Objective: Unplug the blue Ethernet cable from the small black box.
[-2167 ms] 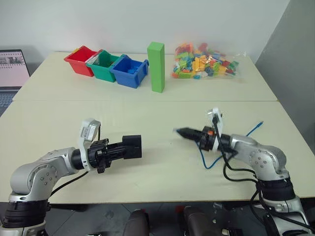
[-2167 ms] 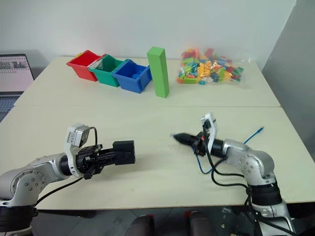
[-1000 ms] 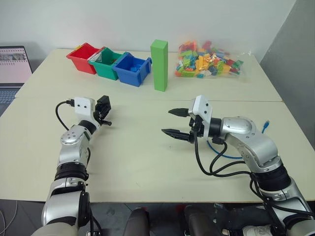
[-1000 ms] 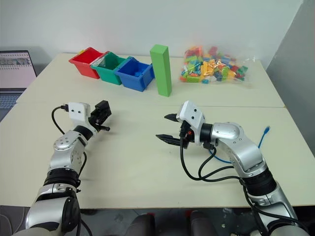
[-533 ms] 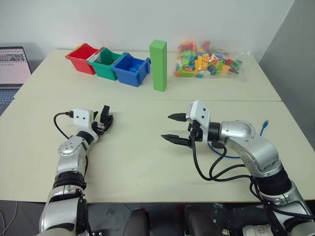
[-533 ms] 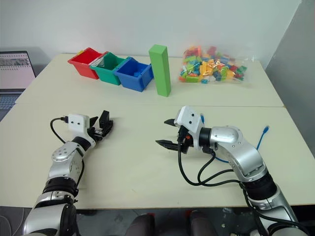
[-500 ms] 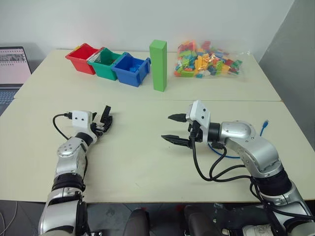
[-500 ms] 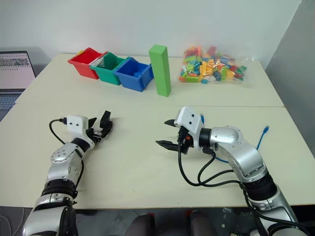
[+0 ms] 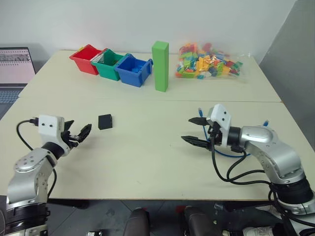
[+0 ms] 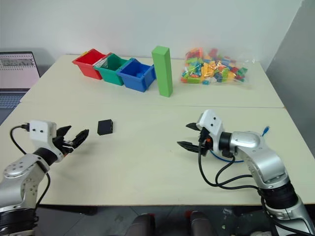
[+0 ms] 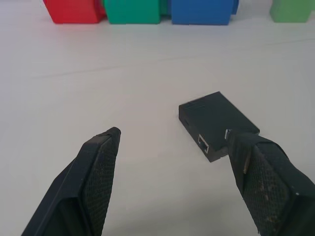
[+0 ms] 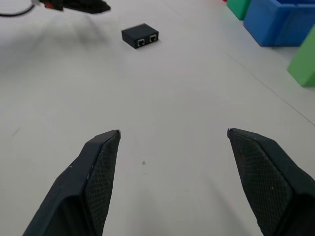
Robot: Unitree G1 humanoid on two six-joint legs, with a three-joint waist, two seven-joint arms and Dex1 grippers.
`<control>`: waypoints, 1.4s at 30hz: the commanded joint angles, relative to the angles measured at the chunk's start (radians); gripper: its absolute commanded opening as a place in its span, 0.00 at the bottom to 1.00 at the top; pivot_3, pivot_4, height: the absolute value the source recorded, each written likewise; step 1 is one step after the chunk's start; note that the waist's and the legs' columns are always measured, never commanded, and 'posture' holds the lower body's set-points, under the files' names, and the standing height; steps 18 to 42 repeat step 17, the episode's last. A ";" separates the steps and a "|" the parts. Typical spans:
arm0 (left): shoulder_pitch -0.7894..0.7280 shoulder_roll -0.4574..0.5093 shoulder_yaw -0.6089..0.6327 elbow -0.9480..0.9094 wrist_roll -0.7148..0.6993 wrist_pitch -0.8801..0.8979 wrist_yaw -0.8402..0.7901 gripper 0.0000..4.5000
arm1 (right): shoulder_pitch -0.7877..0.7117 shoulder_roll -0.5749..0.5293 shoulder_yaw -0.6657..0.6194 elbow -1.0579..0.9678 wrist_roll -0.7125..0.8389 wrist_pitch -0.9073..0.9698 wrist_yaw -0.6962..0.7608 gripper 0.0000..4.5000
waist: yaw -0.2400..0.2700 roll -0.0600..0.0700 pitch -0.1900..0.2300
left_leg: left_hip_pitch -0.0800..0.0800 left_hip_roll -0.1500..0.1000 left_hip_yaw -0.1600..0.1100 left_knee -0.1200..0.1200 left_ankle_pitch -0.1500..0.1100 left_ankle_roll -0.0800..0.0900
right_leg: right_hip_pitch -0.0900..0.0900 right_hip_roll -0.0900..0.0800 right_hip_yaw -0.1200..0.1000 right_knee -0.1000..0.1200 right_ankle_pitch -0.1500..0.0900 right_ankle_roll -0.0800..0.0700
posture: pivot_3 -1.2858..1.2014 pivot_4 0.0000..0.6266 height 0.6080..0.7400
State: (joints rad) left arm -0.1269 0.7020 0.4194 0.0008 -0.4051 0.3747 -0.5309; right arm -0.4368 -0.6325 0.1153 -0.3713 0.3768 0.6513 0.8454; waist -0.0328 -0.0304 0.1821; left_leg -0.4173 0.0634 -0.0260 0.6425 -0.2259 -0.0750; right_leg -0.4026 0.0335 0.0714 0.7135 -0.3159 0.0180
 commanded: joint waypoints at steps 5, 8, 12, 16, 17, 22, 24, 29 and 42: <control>0.000 0.199 0.060 -0.080 -0.085 0.044 -0.237 0.81 | 0.015 -0.114 -0.118 0.035 0.022 -0.069 0.084 0.82 | -0.001 0.001 0.001 | 0.000 0.000 0.001 -0.001 0.000 0.000 | -0.001 0.000 0.001 0.000 0.000 0.000 | 0.52 0.24 1.00; -0.017 0.242 0.043 -0.086 -0.077 0.057 -0.277 0.81 | 0.022 -0.149 -0.147 0.040 0.056 -0.054 0.131 0.82 | -0.001 0.001 0.001 | 0.000 0.000 0.001 -0.001 0.000 0.000 | -0.001 0.001 0.001 0.000 0.000 0.000 | 0.52 0.24 1.00; -0.015 0.266 0.036 -0.119 -0.096 0.079 -0.330 0.81 | 0.044 -0.191 -0.162 0.039 0.080 -0.055 0.176 0.82 | -0.001 0.001 0.001 | 0.000 0.000 0.001 0.000 0.000 0.000 | -0.001 0.000 0.001 0.000 0.000 0.000 | 0.52 0.24 1.00; -0.021 0.275 0.043 -0.128 -0.150 0.141 -0.387 0.81 | 0.054 -0.205 -0.165 0.049 0.082 -0.071 0.181 0.82 | -0.001 0.001 0.001 | 0.000 0.000 0.002 0.000 0.000 0.000 | -0.001 0.000 0.001 0.000 0.000 0.000 | 0.52 0.24 1.00; -0.026 0.267 0.049 -0.131 -0.168 0.155 -0.393 0.81 | 0.058 -0.208 -0.164 0.048 0.082 -0.075 0.184 0.82 | -0.001 0.001 0.001 | 0.000 0.000 0.001 0.000 0.000 0.000 | -0.001 0.000 0.001 0.000 0.000 0.000 | 0.52 0.24 1.00; -0.026 0.267 0.049 -0.131 -0.168 0.155 -0.393 0.81 | 0.058 -0.208 -0.164 0.048 0.082 -0.075 0.184 0.82 | -0.001 0.001 0.001 | 0.000 0.000 0.001 0.000 0.000 0.000 | -0.001 0.000 0.001 0.000 0.000 0.000 | 0.52 0.24 1.00; -0.026 0.267 0.049 -0.131 -0.168 0.155 -0.393 0.81 | 0.058 -0.208 -0.164 0.048 0.082 -0.075 0.184 0.82 | -0.001 0.001 0.001 | 0.000 0.000 0.001 0.000 0.000 0.000 | -0.001 0.000 0.001 0.000 0.000 0.000 | 0.52 0.24 1.00; -0.026 0.267 0.049 -0.131 -0.168 0.155 -0.393 0.81 | 0.058 -0.208 -0.164 0.048 0.082 -0.075 0.184 0.82 | -0.001 0.001 0.001 | 0.000 0.000 0.001 0.000 0.000 0.000 | -0.001 0.000 0.001 0.000 0.000 0.000 | 0.52 0.24 1.00; -0.026 0.267 0.049 -0.131 -0.168 0.155 -0.393 0.81 | 0.058 -0.208 -0.164 0.048 0.082 -0.075 0.184 0.82 | -0.001 0.001 0.001 | 0.000 0.000 0.001 0.000 0.000 0.000 | -0.001 0.000 0.001 0.000 0.000 0.000 | 0.52 0.24 1.00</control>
